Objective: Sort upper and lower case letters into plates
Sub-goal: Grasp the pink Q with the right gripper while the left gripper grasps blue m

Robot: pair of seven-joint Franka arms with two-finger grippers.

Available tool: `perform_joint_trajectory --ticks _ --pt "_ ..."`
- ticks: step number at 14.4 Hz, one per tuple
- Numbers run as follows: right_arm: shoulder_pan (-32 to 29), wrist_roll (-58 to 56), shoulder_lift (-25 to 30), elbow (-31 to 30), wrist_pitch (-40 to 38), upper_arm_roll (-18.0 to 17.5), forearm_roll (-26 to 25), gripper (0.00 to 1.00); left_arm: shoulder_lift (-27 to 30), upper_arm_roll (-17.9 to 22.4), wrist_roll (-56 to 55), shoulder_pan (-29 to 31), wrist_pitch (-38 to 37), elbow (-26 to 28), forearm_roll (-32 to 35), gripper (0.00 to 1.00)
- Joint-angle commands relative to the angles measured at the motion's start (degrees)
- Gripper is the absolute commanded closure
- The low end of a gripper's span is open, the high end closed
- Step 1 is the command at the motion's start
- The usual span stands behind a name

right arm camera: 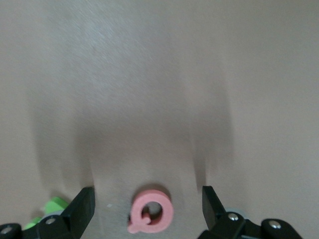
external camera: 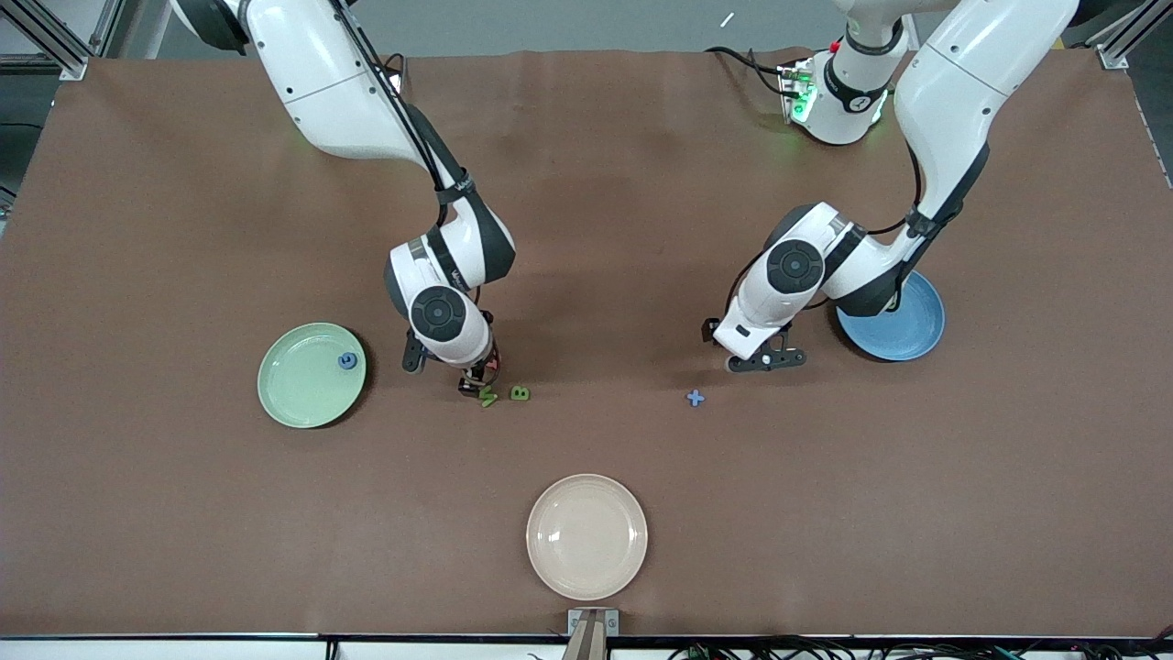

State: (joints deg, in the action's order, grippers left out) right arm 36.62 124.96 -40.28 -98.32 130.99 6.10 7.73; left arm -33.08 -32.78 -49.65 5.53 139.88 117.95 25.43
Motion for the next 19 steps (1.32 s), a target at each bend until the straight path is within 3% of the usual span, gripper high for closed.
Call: perform_joint_trajectory --ticks 1,5,8,12,16,19 --pt "0.64 1.6 -0.5 0.15 -0.3 0.05 0.1 0.05 -1.02 0.09 -1.67 -0.43 0.22 -1.15 1.38 0.28" --pt "0.99 2.13 -0.85 0.23 -0.03 0.05 0.01 0.19 -1.72 0.09 -2.02 -0.7 0.22 -1.15 1.81 0.38" --pt "0.82 1.69 -0.76 0.23 0.49 0.05 0.01 0.63 -2.16 0.09 -2.55 -0.7 0.22 -1.23 2.43 0.47" --pt "0.55 1.43 -0.76 0.32 0.58 0.14 -0.43 0.98 -1.9 0.09 -2.55 -0.61 0.22 -1.23 3.49 0.71" --pt "-1.63 -4.01 1.16 0.15 -1.17 0.32 -0.61 1.0 1.34 -0.09 -2.29 1.06 -0.66 -1.23 3.4 0.8" --pt "-5.15 -12.16 5.63 -0.2 -7.31 0.41 -0.61 1.0 5.99 -0.52 -1.33 3.6 -5.04 -0.97 2.96 0.85"
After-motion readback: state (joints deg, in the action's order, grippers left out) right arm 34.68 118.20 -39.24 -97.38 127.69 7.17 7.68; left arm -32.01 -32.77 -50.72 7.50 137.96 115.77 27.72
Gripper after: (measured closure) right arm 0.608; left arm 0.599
